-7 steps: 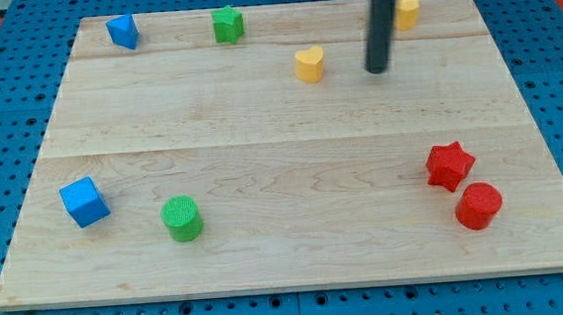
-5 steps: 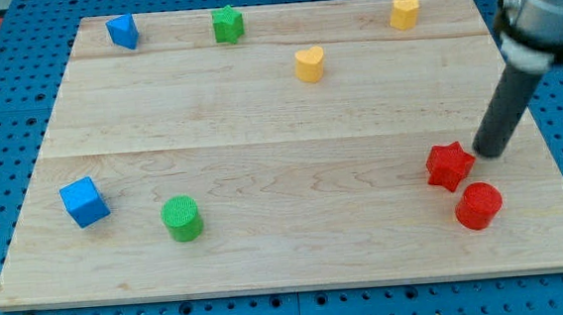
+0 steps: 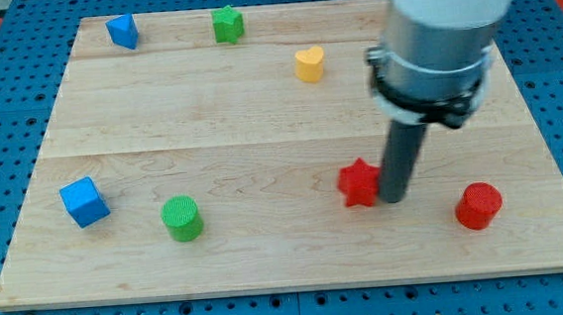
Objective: Move the red star to the top of the blue cube
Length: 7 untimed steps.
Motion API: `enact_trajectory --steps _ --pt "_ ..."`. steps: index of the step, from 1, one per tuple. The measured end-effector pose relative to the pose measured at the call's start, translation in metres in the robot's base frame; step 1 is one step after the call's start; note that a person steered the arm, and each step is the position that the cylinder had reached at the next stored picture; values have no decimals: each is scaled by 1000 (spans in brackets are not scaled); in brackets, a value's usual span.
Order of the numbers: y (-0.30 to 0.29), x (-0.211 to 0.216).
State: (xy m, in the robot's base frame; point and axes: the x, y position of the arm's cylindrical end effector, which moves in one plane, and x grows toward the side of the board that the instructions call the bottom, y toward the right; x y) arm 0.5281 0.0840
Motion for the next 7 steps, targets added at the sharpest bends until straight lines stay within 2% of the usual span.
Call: enact_trajectory --steps 2,3,4,5,7 --pt "-111 -13" --pt "-108 -7" --pt "-72 5" --pt "-86 -22" --pt "-202 -98"
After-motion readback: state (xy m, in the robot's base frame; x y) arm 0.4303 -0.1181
